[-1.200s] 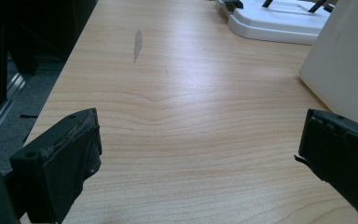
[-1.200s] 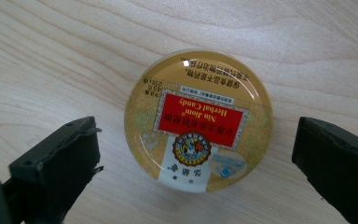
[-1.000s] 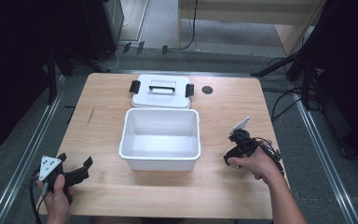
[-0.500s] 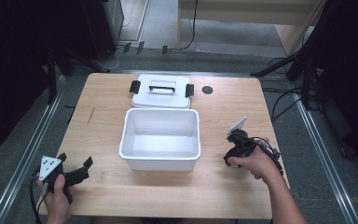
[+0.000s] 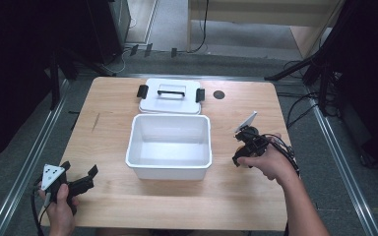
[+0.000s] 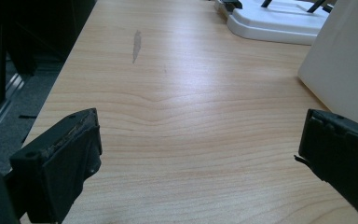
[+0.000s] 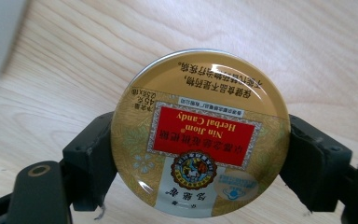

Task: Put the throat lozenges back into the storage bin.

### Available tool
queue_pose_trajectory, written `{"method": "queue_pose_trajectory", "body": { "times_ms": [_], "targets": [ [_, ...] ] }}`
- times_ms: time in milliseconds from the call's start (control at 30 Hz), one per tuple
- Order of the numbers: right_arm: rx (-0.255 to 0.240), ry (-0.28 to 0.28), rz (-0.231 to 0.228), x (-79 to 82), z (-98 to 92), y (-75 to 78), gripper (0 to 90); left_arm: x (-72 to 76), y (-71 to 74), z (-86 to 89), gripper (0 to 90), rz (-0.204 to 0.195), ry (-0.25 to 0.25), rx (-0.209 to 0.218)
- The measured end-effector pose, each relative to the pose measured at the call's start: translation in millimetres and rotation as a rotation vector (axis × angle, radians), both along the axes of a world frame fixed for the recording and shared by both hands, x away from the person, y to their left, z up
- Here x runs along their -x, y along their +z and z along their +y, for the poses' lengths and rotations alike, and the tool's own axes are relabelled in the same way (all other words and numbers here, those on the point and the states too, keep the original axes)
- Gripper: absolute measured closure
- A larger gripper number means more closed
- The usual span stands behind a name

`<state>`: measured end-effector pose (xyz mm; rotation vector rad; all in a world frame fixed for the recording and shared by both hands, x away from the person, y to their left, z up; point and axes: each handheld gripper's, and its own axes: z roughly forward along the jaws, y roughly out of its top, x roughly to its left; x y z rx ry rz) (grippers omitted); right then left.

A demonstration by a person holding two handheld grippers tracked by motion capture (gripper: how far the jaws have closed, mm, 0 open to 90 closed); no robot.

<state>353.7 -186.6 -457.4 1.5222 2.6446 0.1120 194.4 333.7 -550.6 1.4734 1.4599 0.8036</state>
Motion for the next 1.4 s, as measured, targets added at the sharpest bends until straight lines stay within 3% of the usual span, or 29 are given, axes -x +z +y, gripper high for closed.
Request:
{"method": "queue_pose_trajectory", "body": {
  "times_ms": [500, 800, 1400],
  "targets": [
    [-0.033, 0.097, -0.021, -8.7, 23.1, 40.9, 20.6, -0.2, 0.0, -0.1, 0.0, -0.001, -0.001, 0.002],
    [-0.038, 0.125, -0.027, -10.3, 41.3, 64.9, 20.6, -0.4, 0.0, 0.0, 0.0, -0.001, 0.000, 0.002],
    [-0.030, 0.214, -0.049, -10.0, 87.2, 86.1, 20.6, -0.8, 0.0, 0.2, 0.0, -0.002, 0.001, 0.007]
  ]
}}
